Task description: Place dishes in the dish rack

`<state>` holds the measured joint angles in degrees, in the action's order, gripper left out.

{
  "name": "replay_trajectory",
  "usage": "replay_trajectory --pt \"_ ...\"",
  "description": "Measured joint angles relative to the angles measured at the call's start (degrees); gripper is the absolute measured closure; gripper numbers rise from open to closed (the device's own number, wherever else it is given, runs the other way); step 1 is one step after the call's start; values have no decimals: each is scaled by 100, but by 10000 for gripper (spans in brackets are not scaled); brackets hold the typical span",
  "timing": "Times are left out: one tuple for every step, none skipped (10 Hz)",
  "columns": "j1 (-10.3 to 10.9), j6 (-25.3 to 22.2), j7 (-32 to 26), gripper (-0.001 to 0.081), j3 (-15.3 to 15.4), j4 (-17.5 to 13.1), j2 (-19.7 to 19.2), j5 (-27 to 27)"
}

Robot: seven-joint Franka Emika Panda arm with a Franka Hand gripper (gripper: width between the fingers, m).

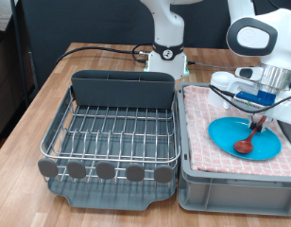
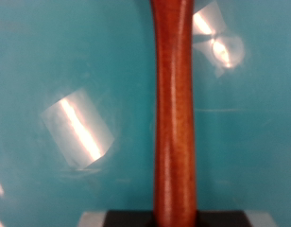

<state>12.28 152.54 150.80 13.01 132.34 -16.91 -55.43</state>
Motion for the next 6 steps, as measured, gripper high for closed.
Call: replay_trajectory --pt "7 -139 -52 715 56 -4 133 165" --pt "8 -243 -95 715 113 -2 290 348" --pt "7 -267 -141 715 151 18 457 564" --pt "1 -281 -190 715 175 55 625 837" --pt "-1 -342 -227 715 194 105 806 1078" --pt "-5 -400 -287 715 200 201 1013 1392"
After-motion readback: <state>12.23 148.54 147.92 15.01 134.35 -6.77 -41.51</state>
